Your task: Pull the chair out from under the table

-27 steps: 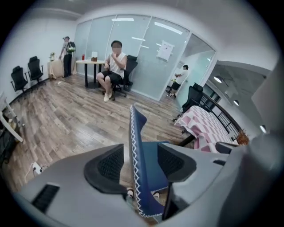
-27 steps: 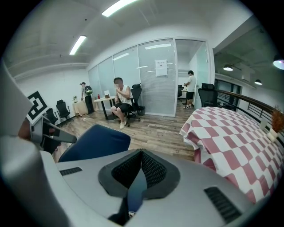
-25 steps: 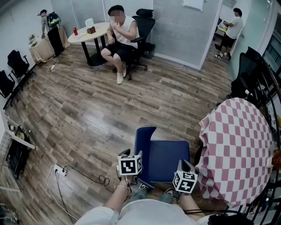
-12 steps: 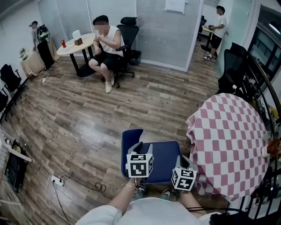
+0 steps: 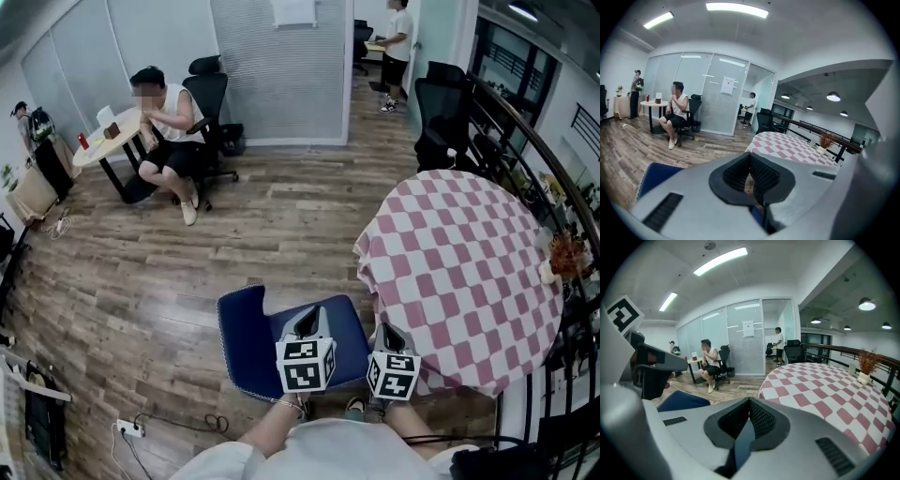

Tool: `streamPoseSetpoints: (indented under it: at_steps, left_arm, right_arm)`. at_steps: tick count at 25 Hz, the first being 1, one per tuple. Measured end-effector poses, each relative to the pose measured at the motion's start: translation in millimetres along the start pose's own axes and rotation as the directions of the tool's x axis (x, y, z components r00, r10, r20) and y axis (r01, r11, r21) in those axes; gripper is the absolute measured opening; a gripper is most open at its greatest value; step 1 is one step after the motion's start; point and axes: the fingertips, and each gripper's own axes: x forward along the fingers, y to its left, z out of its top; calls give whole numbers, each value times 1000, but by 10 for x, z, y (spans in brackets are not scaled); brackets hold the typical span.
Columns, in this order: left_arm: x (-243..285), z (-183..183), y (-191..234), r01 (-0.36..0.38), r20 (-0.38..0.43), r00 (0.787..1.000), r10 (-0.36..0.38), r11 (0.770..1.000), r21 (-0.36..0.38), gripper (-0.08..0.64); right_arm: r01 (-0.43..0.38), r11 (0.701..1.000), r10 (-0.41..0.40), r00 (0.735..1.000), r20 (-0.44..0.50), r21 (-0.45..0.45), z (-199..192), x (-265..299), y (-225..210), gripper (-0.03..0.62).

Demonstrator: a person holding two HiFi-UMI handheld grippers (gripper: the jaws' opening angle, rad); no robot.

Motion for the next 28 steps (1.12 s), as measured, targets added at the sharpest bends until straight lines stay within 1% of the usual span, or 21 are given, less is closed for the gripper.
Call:
streamPoseSetpoints:
  at_steps: [4, 7, 10, 13, 17, 22, 28]
  left_arm:
    - [136, -26, -367, 78, 2, 997, -78, 997, 25, 5]
    - [223, -71, -620, 140, 13, 990, -140, 990, 24, 3]
    - [309, -192, -843, 177, -3, 984, -177, 983, 45, 3]
    - [386, -344, -1046, 230, -30, 973, -228, 972, 51, 3]
    - [479, -501, -1211, 263, -75, 963, -257, 962, 75, 3]
    - [547, -528, -1397, 300, -86, 953, -292, 948, 109, 3]
    - [599, -568, -1536, 326, -103, 944, -314, 936, 135, 3]
  right_arm:
    - [44, 998, -45, 999, 13, 38, -36, -80, -298, 18]
    - [83, 994, -85, 996, 21, 67, -80, -158, -515, 18]
    - [120, 988, -123, 992, 23, 99, -156, -235, -736, 18]
    - [158, 978, -162, 987, 18, 134, -238, -318, -929, 18]
    - [201, 965, -205, 979, 10, 169, -335, -420, -1124, 18]
    - [241, 947, -251, 968, 21, 212, -383, -516, -1271, 18]
    - [264, 945, -273, 962, 24, 194, -386, -570, -1342, 17]
